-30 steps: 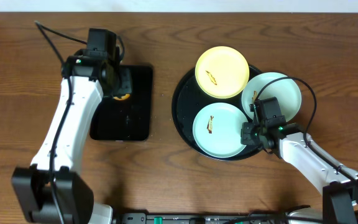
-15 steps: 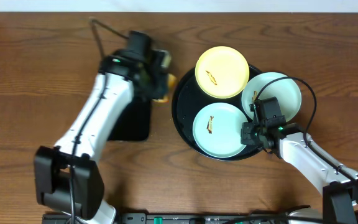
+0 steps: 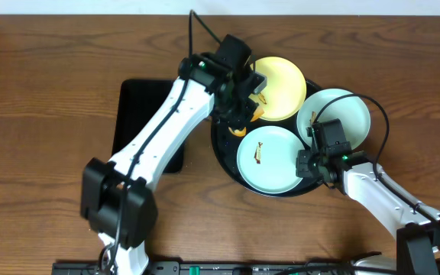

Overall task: Clean dirty plates on tray and stack at the side
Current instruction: 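Lift the sponge with the left gripper and carry it to the held plate, then scrub the pale green plate's residue with the sponge in the left gripper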

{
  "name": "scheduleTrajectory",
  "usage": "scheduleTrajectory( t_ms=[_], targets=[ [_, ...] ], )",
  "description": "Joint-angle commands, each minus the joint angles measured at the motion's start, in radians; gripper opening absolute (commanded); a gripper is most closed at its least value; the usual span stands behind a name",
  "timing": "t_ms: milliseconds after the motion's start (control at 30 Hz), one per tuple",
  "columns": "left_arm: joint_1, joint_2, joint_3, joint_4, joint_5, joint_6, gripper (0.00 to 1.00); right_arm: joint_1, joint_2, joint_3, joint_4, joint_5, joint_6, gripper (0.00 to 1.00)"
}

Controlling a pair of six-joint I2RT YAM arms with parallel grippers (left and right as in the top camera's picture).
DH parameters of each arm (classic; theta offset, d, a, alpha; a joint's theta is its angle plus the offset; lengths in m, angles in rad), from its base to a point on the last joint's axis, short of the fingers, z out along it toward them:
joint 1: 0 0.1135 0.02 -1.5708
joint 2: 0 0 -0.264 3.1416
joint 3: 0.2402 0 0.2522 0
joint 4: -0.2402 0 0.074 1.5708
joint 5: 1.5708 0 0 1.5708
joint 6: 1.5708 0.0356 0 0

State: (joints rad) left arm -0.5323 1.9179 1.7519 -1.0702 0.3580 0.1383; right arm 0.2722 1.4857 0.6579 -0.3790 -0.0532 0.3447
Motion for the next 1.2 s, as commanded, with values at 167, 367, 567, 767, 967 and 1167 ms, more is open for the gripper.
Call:
scheduleTrajectory(
  t_ms=[167, 367, 567, 767, 967, 1167],
  targets=[
    [-0.065, 0.213, 0.023, 0.038, 0.068, 0.139, 0.07, 0.006, -0.006, -0.006, -0.006, 0.000, -0.025, 0.01],
    [-0.069, 0.243, 0.019, 0.081, 0.041, 0.138, 0.07, 0.006, -0.006, -0.006, -0.006, 0.000, -0.027, 0.01],
    [-0.069, 0.243, 0.014, 0.080, -0.008, 0.138, 0.07, 0.006, -0.006, -0.010, -0.006, 0.000, -0.027, 0.01],
    [-0.069, 0.243, -0.045, 0.114, -0.008, 0.138, 0.08, 0.006, -0.006, -0.026, 0.024, 0.001, -0.027, 0.13],
    [-0.070, 0.243, -0.101, 0.192, -0.008, 0.138, 0.07, 0.006, -0.006, -0.031, 0.026, 0.004, -0.027, 0.01],
    [-0.069, 0.243, -0.174, 0.300, -0.008, 0.138, 0.07, 0.006, -0.006, -0.032, 0.028, 0.004, -0.027, 0.01]
  ],
)
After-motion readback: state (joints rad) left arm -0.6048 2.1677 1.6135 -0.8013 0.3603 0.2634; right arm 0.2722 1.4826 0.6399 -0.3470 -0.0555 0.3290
